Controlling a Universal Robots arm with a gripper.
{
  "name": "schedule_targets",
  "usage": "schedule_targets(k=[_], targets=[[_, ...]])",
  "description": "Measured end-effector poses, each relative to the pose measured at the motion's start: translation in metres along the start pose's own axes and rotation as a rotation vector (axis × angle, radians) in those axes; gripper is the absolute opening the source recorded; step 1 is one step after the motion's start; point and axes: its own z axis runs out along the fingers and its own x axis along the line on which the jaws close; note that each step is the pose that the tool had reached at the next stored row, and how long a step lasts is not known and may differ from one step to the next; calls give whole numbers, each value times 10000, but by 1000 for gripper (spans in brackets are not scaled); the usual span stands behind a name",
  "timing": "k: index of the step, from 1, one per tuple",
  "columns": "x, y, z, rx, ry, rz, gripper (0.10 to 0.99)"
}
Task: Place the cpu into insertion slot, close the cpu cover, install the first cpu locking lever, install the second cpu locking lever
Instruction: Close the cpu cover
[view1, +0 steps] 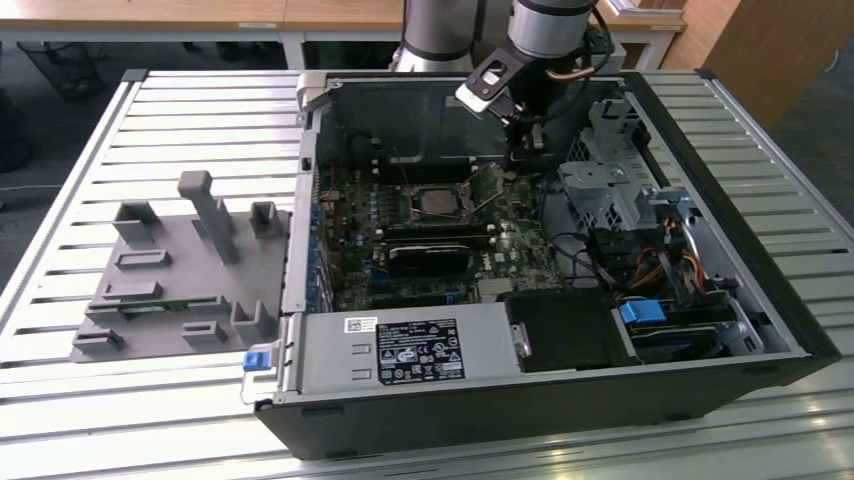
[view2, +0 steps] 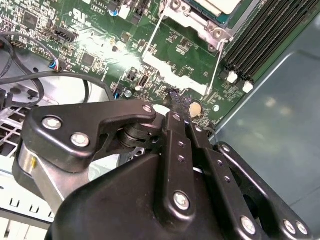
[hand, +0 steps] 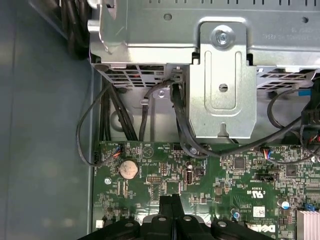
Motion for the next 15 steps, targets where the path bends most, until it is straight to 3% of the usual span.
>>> schedule_targets(k=[15], targets=[[0,44,86,95,0,2,106]])
